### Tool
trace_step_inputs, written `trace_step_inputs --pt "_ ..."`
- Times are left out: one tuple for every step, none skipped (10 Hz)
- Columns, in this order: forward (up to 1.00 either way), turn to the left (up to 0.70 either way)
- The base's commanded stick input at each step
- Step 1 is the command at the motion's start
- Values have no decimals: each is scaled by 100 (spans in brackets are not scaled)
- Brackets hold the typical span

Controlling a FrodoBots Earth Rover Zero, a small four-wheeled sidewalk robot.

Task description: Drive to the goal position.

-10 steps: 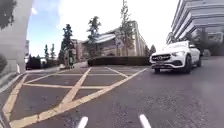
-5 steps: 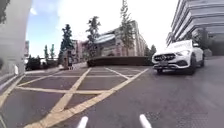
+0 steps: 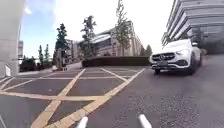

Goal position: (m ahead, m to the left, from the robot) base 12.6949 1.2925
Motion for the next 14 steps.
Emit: trace_step_inputs --pt "70 -14" --pt "70 -14" --pt "70 -14" --pt "70 -14" --pt "70 -10" --pt "70 0" --pt "70 0" --pt "70 0" --pt "70 0" --pt "70 0" --pt "70 0" --pt "70 0" --pt "70 0" --pt "70 -3"
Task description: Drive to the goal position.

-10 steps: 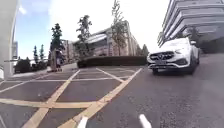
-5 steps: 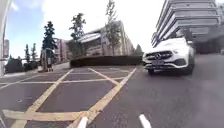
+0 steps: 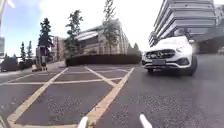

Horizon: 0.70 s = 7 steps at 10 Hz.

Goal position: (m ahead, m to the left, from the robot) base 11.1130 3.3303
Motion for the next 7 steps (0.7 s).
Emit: trace_step_inputs --pt "70 -11" --pt "70 -14" --pt "70 -14" --pt "70 -14" --pt "70 -14" --pt "70 -14" --pt "70 -14"
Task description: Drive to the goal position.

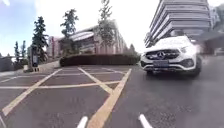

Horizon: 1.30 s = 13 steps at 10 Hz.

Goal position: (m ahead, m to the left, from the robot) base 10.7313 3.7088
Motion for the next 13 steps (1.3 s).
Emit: trace_step_inputs --pt "70 -14" --pt "70 -10" --pt "70 -1" --pt "70 0" --pt "70 0" --pt "70 0" --pt "70 0" --pt "70 0" --pt "70 0" --pt "70 0" --pt "70 0" --pt "70 0" --pt "70 0"
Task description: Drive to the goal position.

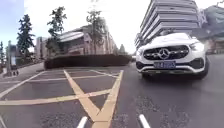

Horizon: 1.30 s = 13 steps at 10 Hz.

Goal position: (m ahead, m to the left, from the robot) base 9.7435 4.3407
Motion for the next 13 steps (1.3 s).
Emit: trace_step_inputs --pt "70 0" --pt "70 0" --pt "70 0" --pt "70 0" --pt "70 0" --pt "70 0" --pt "70 0" --pt "70 0" --pt "70 0" --pt "70 0" --pt "70 0" --pt "70 0" --pt "70 0"
